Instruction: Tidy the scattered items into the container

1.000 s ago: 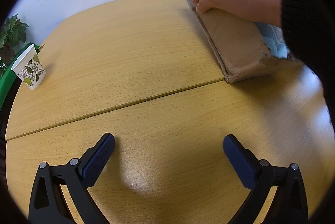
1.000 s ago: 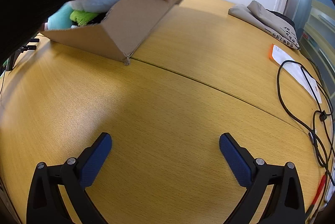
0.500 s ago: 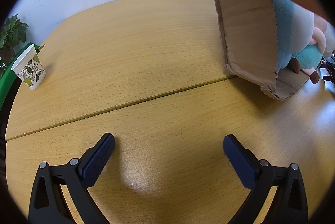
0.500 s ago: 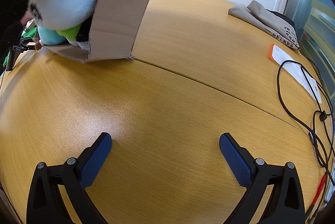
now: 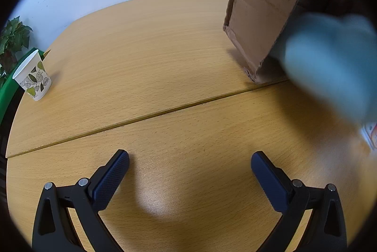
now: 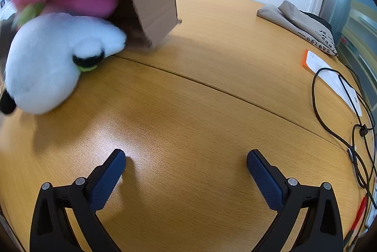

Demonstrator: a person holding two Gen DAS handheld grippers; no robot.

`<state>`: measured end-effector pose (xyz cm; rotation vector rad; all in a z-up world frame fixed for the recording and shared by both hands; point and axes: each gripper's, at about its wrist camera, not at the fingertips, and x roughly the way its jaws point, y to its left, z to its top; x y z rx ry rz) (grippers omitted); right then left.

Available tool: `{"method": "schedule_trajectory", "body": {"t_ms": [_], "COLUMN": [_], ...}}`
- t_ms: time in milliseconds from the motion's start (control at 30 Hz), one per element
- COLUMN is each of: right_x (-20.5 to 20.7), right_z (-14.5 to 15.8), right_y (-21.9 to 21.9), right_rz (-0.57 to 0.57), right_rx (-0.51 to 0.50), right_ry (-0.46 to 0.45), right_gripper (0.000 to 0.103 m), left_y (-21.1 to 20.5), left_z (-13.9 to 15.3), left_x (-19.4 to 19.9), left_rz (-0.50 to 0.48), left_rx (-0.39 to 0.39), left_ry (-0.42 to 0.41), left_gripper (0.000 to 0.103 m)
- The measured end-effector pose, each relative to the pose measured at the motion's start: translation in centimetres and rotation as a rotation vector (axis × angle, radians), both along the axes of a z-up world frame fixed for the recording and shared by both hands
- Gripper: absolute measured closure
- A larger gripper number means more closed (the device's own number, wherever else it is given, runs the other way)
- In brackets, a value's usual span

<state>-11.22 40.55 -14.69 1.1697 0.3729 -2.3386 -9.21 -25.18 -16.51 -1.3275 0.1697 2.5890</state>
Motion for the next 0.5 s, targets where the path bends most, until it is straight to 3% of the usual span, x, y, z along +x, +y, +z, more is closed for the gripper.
{"method": "schedule_trajectory", "body": {"t_ms": [500], "right_x": [-0.06], "right_z": [-0.02], "right_y": [0.06], "right_rz": [0.0], "right_rx": [-0.001], "right_ry": [0.0], "right_gripper": [0.0], "left_y": [0.06], "left_z": [-0.13], "left_x": [-0.22], "left_rz": [0.0], "left_rx": [0.0], "left_ry": [0.0], "left_gripper": [0.0]}}
